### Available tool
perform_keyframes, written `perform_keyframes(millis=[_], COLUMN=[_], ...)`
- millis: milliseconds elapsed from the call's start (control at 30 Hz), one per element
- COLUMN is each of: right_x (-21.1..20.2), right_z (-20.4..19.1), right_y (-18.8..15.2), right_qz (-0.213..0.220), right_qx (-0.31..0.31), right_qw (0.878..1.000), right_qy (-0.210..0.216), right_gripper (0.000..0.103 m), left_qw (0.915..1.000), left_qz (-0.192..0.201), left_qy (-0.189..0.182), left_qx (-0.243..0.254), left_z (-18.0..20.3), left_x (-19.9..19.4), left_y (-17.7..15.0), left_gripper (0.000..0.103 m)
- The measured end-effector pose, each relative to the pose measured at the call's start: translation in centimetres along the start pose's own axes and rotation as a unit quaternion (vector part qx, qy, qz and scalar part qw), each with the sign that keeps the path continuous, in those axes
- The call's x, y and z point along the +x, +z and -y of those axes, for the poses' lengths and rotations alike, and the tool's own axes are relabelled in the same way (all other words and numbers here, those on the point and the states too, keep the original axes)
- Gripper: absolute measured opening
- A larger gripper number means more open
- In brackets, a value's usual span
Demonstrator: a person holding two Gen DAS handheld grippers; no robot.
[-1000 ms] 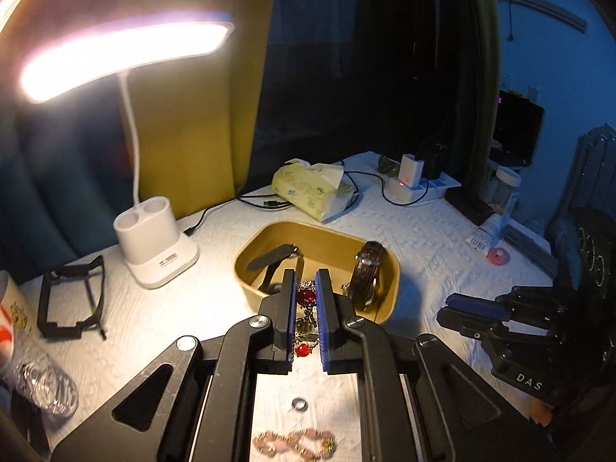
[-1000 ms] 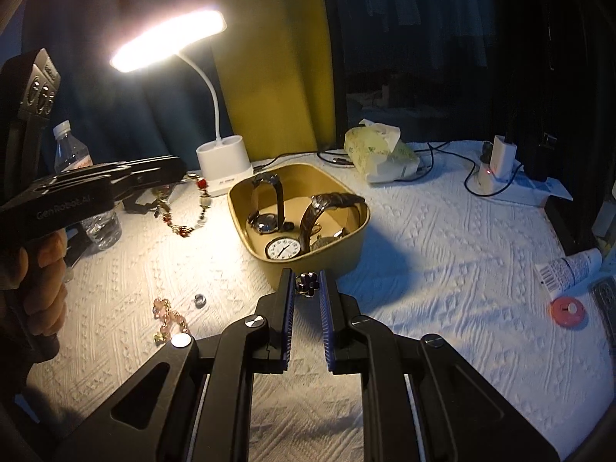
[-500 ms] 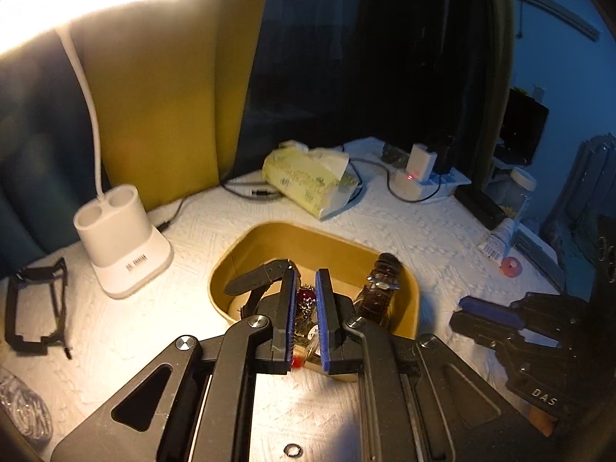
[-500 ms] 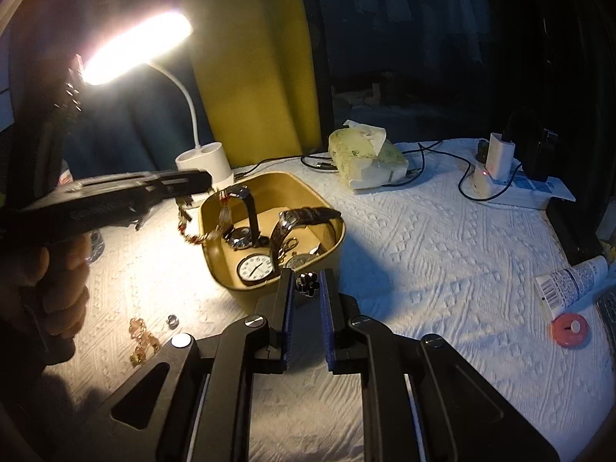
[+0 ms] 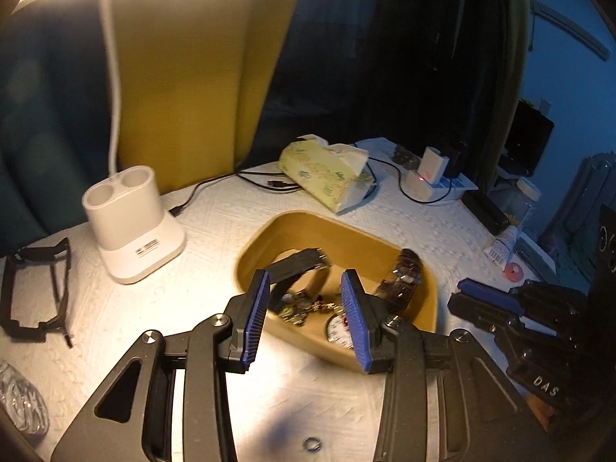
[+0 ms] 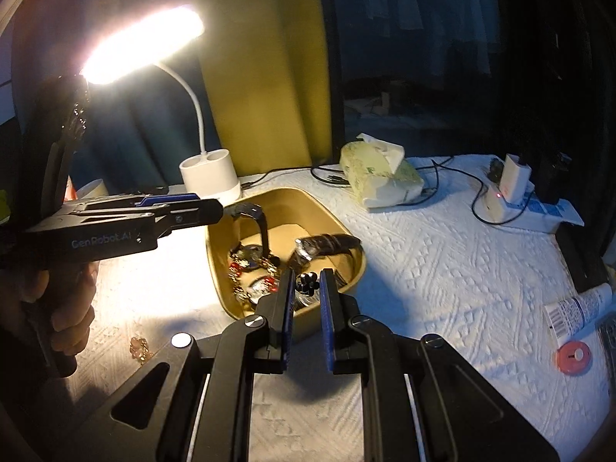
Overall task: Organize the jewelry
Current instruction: 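Open the left tool over the tray dropping the bracelet while the right releases the bead cluster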
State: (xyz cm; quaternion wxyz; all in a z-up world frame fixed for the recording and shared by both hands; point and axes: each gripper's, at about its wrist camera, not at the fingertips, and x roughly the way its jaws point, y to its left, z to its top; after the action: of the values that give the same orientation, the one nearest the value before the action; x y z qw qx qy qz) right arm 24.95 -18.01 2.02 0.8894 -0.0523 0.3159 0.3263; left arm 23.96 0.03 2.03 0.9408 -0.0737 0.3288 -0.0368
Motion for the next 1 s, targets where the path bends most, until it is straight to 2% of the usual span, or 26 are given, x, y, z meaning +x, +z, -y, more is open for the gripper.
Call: perform_keyframes(millis=[300,467,833,933,1000], right_x=[2.1,3.9,7.8,8.6,8.8], right_z=[-0.9,-0.8,0.2,0.3,0.4], right_y=[2.3,3.6,5.1,5.1,5.0], right_qz=[0.007,0.008,-0.005,-0.015,-0.014], right_qx=[-0.028,-0.035,-0.024,-0.025,-0.023], right_qw=[1.000,0.999,1.000,1.000,1.000], right_qy=[0.003,-0.004,-0.016,-0.002,0.002], right_gripper=[0.013,0.013,0.013,0.013,0.019], left_qw=[0.9984,0.9971,0.9957,0.9956,0.9956], left_qz=[0.007,0.012,0.003,-0.001,-0.004], left_qy=[0.043,0.065,0.074,0.073,0.072], left_qx=[-0.036,-0.038,-0.056,-0.059,-0.060], left_z=[-4.2,-5.5,-7.8,-8.0,-8.0], left_x=[-1.1,-0.8,0.1,0.3,0.5], left_y=[-1.5,-1.9,-2.6,-2.7,-2.8], left_gripper=[0.041,0.041,0.041,0.041,0.041])
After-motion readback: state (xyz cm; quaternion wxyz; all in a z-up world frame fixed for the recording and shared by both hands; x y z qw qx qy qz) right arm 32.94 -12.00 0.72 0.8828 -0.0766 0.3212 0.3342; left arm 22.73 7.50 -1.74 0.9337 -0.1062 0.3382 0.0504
